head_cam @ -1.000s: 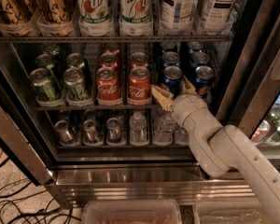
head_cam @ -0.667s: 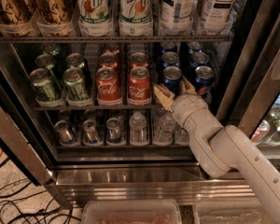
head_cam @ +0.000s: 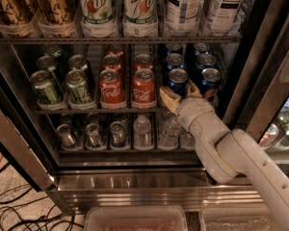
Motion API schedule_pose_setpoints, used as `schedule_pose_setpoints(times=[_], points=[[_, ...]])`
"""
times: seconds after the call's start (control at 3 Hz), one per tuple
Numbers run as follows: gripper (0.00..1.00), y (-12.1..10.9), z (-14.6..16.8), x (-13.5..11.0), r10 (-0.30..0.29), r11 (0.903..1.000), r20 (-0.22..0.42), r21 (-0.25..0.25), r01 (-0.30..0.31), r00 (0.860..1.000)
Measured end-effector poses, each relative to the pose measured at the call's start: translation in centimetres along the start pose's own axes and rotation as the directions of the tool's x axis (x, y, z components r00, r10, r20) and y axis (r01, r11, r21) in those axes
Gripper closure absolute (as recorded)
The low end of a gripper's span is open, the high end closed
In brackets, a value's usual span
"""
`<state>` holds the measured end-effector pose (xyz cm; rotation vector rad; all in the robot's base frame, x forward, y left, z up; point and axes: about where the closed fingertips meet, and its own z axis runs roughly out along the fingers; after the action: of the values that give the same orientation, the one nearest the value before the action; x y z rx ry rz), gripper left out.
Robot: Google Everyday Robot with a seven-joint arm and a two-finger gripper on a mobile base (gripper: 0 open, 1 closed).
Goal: Pick pepsi can from middle shelf of fridge
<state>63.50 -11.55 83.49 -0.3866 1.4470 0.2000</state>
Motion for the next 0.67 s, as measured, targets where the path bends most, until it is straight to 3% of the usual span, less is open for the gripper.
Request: schedule_pose_setpoints(times=[0.67], points=[[1.0,0.4,-1.0,-2.4,-0.032,0.9991,0.043,-0.025,0.034,0.999]])
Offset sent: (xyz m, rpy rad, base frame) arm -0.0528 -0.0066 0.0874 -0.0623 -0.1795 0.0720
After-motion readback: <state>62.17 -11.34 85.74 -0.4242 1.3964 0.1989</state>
